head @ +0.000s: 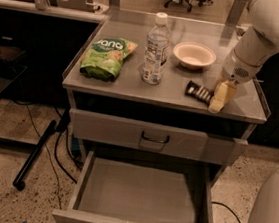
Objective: Place rxbar chocolate into middle drawer
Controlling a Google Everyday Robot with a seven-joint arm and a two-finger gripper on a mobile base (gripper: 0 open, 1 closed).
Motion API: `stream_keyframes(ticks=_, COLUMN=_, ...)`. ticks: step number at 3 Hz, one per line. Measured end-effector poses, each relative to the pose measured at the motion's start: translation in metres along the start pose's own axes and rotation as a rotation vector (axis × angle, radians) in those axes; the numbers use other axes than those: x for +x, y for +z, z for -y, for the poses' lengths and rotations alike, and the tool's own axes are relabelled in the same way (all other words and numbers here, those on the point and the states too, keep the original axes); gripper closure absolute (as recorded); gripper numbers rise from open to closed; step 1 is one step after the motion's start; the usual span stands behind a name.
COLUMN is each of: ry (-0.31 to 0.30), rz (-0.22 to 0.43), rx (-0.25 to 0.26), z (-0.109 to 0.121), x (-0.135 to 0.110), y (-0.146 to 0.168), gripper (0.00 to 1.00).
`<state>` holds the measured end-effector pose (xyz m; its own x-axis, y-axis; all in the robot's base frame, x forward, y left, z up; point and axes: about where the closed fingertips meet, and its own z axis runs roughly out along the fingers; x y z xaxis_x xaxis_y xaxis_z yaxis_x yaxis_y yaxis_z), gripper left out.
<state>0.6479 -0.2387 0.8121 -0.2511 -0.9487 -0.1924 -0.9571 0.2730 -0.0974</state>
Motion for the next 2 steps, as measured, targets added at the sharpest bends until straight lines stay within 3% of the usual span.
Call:
stream_keyframes(ticks=1, ry=0.0, rz=0.0, rx=0.0, z=0.0, x=0.0, y=0.0, gripper=1.0)
stream_keyframes(ticks=2, ry=0.0, rz=0.0, rx=0.0, z=-0.0007, x=-0.0012, y=-0.0067, gripper=1.0)
